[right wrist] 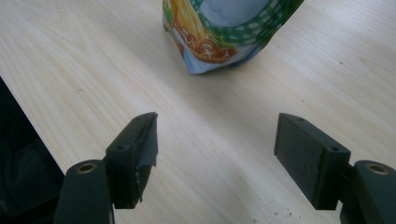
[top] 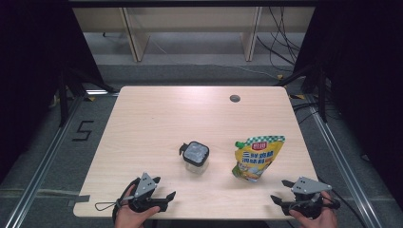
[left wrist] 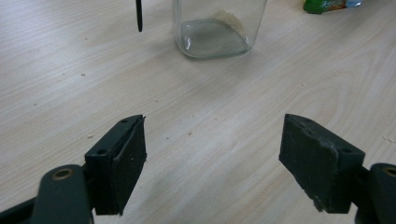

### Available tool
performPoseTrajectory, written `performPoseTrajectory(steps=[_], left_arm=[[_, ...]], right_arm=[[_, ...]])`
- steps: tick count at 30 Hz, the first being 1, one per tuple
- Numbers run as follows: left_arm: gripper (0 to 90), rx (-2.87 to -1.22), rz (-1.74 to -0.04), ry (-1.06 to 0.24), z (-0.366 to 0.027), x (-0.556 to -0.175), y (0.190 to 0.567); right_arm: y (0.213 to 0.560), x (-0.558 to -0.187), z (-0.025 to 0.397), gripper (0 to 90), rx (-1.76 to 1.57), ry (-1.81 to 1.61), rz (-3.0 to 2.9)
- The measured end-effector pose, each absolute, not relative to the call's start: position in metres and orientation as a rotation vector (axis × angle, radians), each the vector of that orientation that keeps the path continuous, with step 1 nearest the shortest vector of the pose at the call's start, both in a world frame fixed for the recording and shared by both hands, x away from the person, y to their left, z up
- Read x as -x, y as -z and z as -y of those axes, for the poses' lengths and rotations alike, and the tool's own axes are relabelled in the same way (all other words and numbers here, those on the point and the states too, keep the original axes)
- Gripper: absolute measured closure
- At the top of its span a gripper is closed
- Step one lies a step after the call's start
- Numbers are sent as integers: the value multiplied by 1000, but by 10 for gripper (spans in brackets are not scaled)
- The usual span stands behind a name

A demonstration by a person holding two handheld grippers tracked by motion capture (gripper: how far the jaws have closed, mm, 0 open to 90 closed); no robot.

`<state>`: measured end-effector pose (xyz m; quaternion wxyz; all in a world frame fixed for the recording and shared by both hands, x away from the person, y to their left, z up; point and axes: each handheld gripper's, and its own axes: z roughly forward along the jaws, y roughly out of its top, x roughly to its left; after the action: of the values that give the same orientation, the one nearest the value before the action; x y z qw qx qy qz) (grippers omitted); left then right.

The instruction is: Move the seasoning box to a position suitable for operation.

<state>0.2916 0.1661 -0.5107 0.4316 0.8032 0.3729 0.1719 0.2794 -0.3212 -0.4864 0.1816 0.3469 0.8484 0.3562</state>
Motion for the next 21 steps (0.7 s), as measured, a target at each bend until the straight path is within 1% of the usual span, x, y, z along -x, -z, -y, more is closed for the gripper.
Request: performPoseTrajectory(steps=[4,5,6,7,8,9,12,21], left_arm=[[229,-2025,-925,-450,-168,-293,510],[231,-1990,-951,-435,-166,-293,512],[233,-1990,-951,-435,-166,-293,512],[237,-2034,-930,-466,-170,-295,510],[240,-1994,-950,-456,-168,-295,511],[241,-1998,-938,-469,-168,-296,510],[249,-1981,-978,-460,-168,-297,510],[256,-1979,-958,-473,-169,-307,509]], right_arm=[[487,-281,322,306,-958,-995,-2398],[487,-280,321,305,-965,-1004,-2397],[487,-280,321,305,-967,-1007,-2395],[487,-279,321,305,-989,-1010,-2394],[486,-279,321,305,-994,-1010,-2393],[486,-281,322,305,-954,-1005,-2391],[486,-281,322,300,-958,-1012,-2389],[486,-281,322,289,-966,-1024,-2389]])
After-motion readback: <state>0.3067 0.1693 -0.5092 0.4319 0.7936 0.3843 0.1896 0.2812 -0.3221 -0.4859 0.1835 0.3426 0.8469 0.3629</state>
